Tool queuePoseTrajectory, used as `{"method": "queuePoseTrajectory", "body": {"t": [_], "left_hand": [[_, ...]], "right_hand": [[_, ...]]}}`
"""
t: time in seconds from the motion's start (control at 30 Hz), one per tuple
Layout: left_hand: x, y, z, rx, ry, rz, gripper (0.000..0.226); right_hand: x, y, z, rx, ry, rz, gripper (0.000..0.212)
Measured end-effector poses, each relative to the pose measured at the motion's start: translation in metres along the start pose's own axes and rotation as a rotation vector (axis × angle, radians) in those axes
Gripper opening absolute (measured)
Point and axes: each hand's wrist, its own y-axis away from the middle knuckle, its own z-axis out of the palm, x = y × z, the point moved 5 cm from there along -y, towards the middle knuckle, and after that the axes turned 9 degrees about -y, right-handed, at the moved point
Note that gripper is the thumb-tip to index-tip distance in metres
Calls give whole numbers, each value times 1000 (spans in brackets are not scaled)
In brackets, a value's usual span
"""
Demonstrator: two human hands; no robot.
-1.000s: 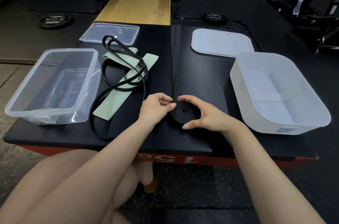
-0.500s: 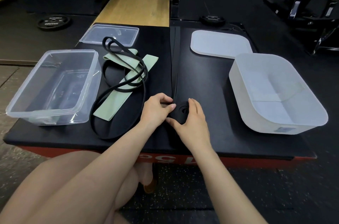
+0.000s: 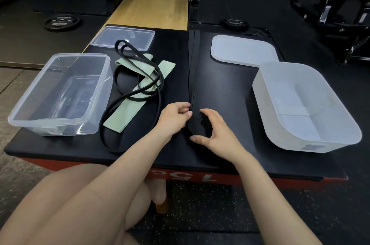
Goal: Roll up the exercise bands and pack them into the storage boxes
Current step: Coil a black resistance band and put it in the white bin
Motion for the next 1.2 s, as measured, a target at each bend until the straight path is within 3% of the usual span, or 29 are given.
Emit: {"method": "queuePoseTrajectory", "body": {"t": [0.3,0.43,0.57,0.7,0.83,0.97,1.07,1.2], "left_hand": [[-8,-2,-4,-28,7,-32,27],[-9,-5,-6,39,-128,19,24],[-5,-1,-2,61,-170,78,22],[-7,0,0,60,-164,66,21],[-6,0,3,64,-69,56,27],[-4,2,5,0,6,76,49],[-3,0,6,-52,1,56,57],[-6,-4,5,-37,36,-4,49]], "right_hand": [[-1,-12,-12,-343,21,-8,76],[-3,-16,-13,-403,39,13,77],[-2,-10,-8,-295,85,29,92],[-4,7,-9,-35,183,80,98],[-11,15,13,165,84,153,104],[-13,11,26,423,8,147,91],[-9,9,23,418,-28,107,82],[-5,5,12,240,-9,64,79]]}}
